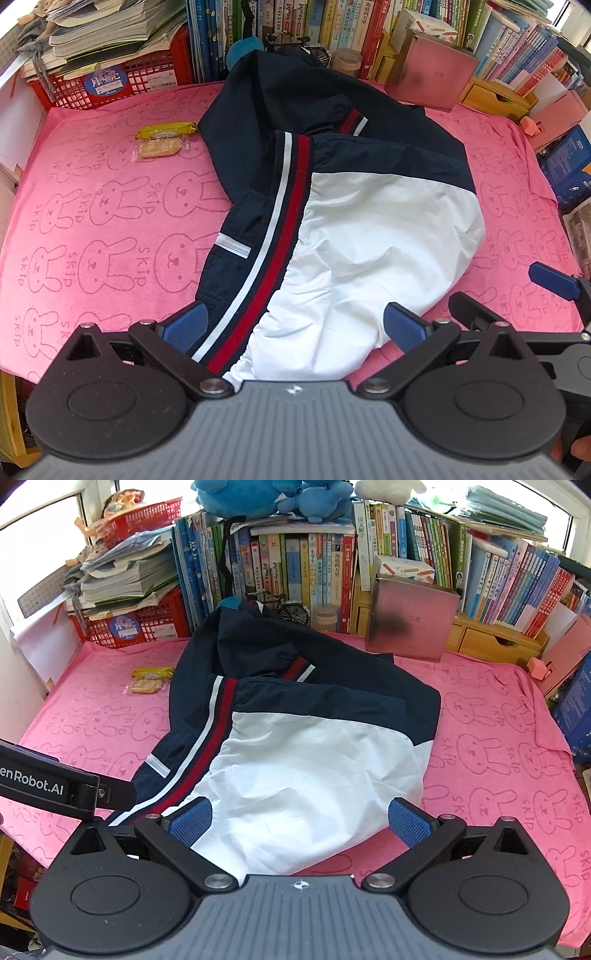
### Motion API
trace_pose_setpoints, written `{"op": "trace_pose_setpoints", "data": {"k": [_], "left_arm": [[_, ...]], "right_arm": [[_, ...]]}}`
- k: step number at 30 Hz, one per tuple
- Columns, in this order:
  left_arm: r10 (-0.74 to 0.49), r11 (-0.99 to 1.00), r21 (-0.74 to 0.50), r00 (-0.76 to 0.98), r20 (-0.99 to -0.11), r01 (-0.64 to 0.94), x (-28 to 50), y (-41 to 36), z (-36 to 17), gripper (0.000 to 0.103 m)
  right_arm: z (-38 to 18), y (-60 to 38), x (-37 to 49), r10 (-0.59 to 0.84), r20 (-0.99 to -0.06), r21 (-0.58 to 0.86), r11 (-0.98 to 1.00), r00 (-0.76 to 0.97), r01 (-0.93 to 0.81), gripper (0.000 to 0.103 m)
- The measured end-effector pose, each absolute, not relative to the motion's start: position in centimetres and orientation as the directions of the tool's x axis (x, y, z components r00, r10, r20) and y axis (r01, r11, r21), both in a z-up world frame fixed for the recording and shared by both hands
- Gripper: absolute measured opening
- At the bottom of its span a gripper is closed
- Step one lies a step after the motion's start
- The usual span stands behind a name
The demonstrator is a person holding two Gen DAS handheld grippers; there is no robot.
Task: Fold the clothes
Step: 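Approach the crumpled navy-and-white jacket with both grippers open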
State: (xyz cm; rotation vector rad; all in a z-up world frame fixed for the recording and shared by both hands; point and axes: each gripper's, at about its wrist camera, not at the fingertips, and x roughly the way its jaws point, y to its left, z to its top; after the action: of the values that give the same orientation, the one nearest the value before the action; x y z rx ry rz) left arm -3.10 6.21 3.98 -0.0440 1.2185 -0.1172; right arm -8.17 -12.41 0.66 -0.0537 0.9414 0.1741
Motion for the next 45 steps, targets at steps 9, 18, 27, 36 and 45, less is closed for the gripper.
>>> {"op": "trace_pose_setpoints", "data": {"k": [9, 18, 27, 36, 45], "left_arm": [[-0.114, 0.993, -0.098, 0.326, -0.938, 0.065, -2.8, 6.2, 3.6, 0.102], [-0.116, 0.992, -0.098, 0.309, -0.944, 0.073, -2.5, 6.2, 3.2, 0.102], [-0.120, 0.992, -0.100, 0.296, -0.947, 0.082, -2.2, 6.0, 2.9, 0.102], [-0.121, 0.991, -0.099, 0.281, -0.952, 0.089, -2.0, 6.2, 2.6, 0.102], [-0.125, 0.990, -0.102, 0.275, -0.953, 0.097, -1.6, 6.2, 2.4, 0.102]], "right_arm": [[0.6, -12.3, -8.1, 0.129, -0.807, 0.027, 0.983, 0.577, -0.182, 0.103], [0.2, -12.3, -7.7, 0.109, -0.819, 0.013, 0.985, 0.563, -0.172, 0.103], [0.0, -12.3, -7.6, 0.087, -0.832, -0.004, 0.987, 0.548, -0.162, 0.103], [-0.4, -12.4, -7.5, 0.071, -0.837, -0.008, 0.990, 0.543, -0.142, 0.103], [-0.5, -12.3, -7.2, 0.080, -0.847, 0.005, 0.990, 0.526, -0.142, 0.103]]}}
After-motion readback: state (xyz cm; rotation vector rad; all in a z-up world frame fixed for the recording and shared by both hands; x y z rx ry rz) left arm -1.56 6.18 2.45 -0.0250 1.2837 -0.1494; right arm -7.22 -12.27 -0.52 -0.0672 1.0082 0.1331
